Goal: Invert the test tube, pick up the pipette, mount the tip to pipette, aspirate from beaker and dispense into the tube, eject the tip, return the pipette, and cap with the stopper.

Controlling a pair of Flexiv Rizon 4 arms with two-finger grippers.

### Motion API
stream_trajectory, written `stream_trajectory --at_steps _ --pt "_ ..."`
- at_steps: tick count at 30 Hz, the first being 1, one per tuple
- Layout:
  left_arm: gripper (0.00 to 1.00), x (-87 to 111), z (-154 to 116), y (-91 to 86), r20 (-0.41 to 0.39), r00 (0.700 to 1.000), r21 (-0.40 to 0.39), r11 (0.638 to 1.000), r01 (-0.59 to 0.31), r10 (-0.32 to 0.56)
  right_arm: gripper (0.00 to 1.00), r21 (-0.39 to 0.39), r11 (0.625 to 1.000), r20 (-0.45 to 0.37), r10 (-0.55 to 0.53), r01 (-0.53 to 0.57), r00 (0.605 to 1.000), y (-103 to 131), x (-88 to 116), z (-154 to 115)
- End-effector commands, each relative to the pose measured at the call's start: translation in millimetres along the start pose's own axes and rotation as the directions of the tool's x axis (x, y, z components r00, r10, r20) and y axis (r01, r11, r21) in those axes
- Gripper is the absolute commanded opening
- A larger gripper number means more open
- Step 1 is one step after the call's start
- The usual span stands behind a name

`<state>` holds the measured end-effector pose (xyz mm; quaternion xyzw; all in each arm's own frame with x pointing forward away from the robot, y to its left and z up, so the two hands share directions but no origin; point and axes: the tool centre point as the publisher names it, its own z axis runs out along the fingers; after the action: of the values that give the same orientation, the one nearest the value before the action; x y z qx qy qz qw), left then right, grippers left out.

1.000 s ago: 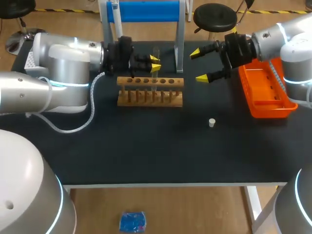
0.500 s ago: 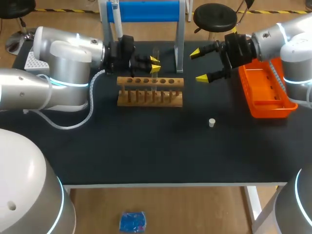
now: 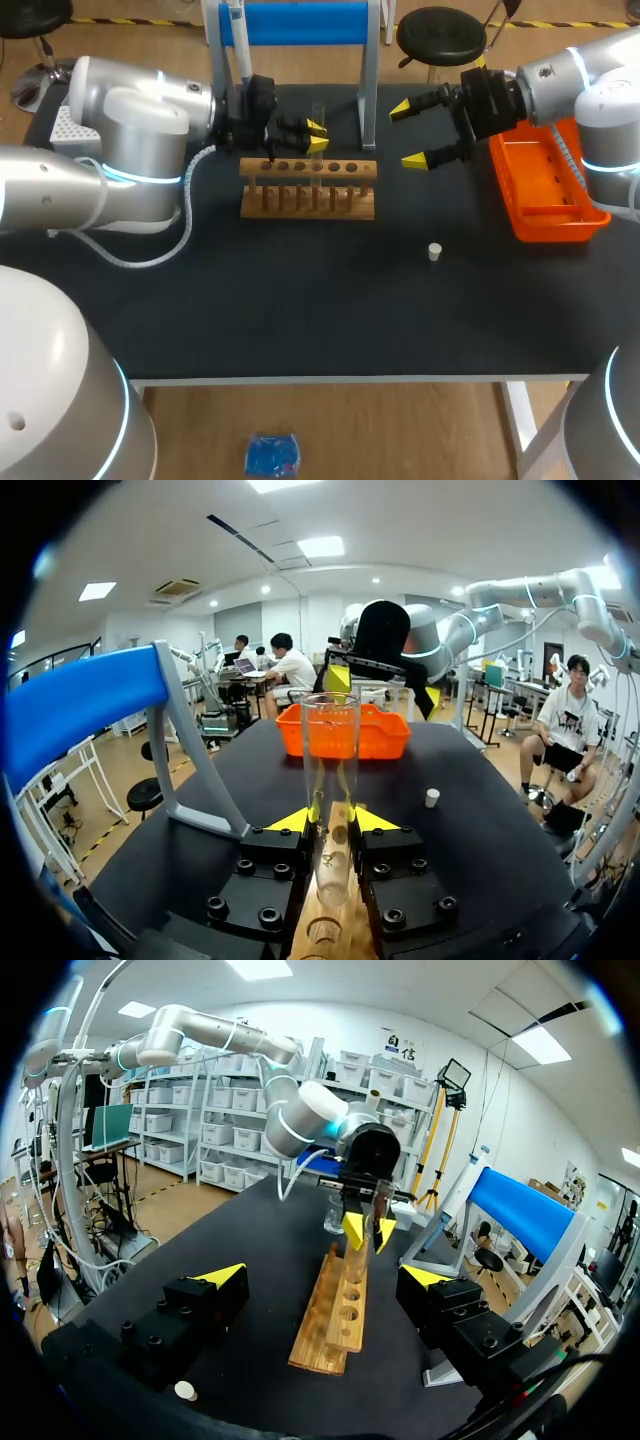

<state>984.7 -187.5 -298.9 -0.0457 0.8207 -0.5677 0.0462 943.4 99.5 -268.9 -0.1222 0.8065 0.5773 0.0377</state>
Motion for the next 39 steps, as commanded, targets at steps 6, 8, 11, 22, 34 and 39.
stream_trajectory --at_steps 6,8,11,22,34,39 --pt "0.0 0.0 4 7.1 -0.006 1.0 -0.027 1.0 0.015 -0.015 1.0 0.001 1.0 0.0 -0.001 0.001 1.0 0 0 0" --pt "0.0 -0.2 4 8.0 -0.005 1.0 -0.029 0.999 0.016 -0.016 1.0 0.001 1.0 0.0 -0.001 0.001 1.0 0 0 0" --pt "0.0 -0.6 4 8.7 -0.002 1.0 -0.03 0.999 0.018 -0.018 1.0 0.001 1.0 0.0 -0.001 0.001 1.0 0 0 0" --pt "1.0 -0.5 4 8.6 -0.007 1.0 -0.051 0.999 0.014 -0.015 1.0 0.001 1.0 0.0 -0.001 0.001 1.0 0 0 0" --pt "1.0 -0.6 -46 -33.4 0.061 0.997 -0.137 0.99 -0.041 0.05 1.0 0.001 1.0 0.0 -0.001 0.001 1.0 0 0 0" --pt "1.0 4.9 -95 -73.1 0.071 0.991 -0.164 0.981 -0.1 0.113 1.0 0.001 1.0 0.0 -0.001 0.001 1.0 0 0 0"
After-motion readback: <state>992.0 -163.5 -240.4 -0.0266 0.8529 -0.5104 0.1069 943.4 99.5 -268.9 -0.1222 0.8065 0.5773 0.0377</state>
